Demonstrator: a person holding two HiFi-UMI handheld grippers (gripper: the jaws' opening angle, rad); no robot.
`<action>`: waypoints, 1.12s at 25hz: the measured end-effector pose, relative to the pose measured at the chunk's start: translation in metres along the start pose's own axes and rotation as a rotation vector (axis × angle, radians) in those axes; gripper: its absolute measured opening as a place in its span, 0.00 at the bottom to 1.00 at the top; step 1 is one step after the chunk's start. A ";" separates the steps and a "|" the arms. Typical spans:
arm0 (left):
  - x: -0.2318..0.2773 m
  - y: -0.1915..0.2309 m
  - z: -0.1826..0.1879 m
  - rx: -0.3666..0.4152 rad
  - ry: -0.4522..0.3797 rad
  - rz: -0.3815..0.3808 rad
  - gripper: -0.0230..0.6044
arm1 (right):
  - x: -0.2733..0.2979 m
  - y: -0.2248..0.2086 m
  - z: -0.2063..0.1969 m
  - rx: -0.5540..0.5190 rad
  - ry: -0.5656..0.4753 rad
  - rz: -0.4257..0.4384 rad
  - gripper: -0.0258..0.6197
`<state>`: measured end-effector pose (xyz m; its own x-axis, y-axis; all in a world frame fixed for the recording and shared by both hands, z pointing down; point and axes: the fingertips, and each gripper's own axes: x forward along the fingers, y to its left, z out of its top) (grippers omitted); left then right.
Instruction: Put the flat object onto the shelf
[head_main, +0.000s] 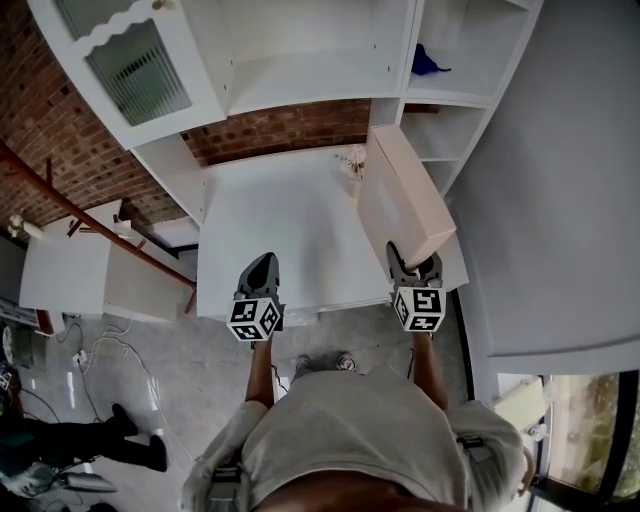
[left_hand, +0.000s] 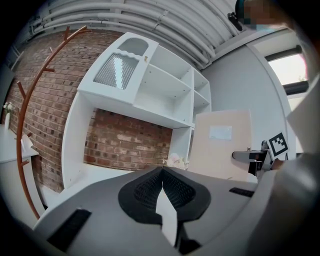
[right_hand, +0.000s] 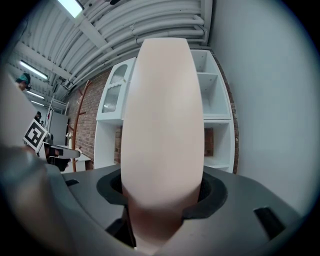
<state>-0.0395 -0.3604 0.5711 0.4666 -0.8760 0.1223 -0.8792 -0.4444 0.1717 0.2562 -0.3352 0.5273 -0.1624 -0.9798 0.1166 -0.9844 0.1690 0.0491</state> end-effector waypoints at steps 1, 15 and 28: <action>0.001 0.003 0.000 -0.001 0.003 -0.010 0.06 | 0.001 0.003 0.001 -0.002 0.001 -0.007 0.47; -0.004 0.061 0.022 0.014 -0.005 -0.047 0.06 | 0.015 0.055 0.013 -0.012 0.005 -0.050 0.47; -0.019 0.079 0.025 0.006 -0.019 -0.040 0.06 | 0.018 0.063 0.045 -0.109 -0.037 -0.065 0.47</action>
<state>-0.1200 -0.3839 0.5582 0.4998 -0.8607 0.0972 -0.8604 -0.4804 0.1702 0.1879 -0.3468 0.4883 -0.1033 -0.9920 0.0730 -0.9801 0.1140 0.1628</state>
